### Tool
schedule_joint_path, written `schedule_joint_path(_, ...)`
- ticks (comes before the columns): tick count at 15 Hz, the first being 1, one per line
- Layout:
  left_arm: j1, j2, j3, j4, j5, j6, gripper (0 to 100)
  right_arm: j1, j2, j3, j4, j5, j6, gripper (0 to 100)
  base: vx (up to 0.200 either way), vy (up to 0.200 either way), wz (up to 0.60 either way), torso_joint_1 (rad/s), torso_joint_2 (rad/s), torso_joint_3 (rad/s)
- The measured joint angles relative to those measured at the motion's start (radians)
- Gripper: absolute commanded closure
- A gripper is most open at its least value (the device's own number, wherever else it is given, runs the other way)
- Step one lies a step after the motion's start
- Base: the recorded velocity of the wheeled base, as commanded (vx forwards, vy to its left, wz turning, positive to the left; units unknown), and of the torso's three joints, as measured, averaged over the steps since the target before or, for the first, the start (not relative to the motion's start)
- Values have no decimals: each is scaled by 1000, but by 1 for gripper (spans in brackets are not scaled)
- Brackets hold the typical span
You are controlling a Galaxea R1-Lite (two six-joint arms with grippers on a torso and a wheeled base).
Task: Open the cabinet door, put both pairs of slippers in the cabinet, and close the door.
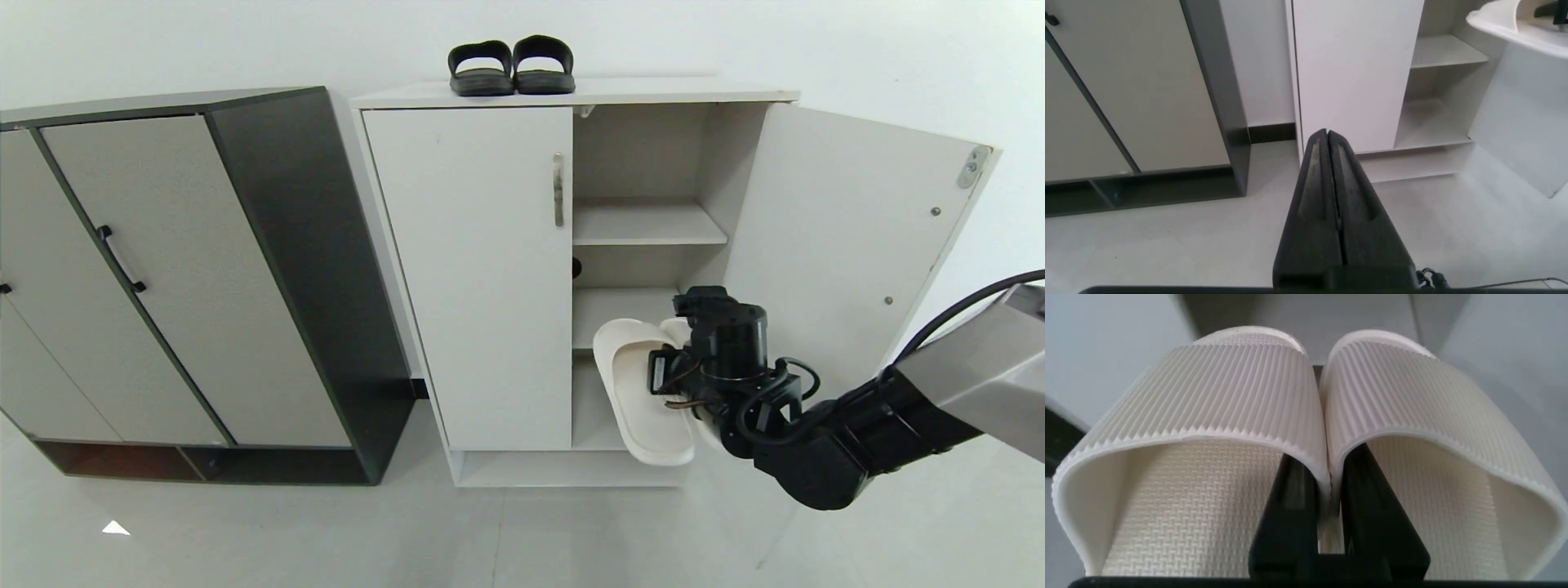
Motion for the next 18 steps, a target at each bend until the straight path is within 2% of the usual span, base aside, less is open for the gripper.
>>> schedule_joint_path(4,0,0,0,0,0,0,100,77,0,17,-20,-9,-7,100,0,0,0,0,0,0)
schedule_joint_path(6,0,0,0,0,0,0,100,80,10,1,-21,-41,-5,100,0,0,0,0,0,0)
schedule_joint_path(12,1,0,0,0,0,0,100,84,39,-23,-33,-60,-4,100,0,-200,0,3,2,1)
schedule_joint_path(18,0,0,0,0,3,-6,100,80,45,-19,-36,-78,-6,100,0,0,0,0,0,0)
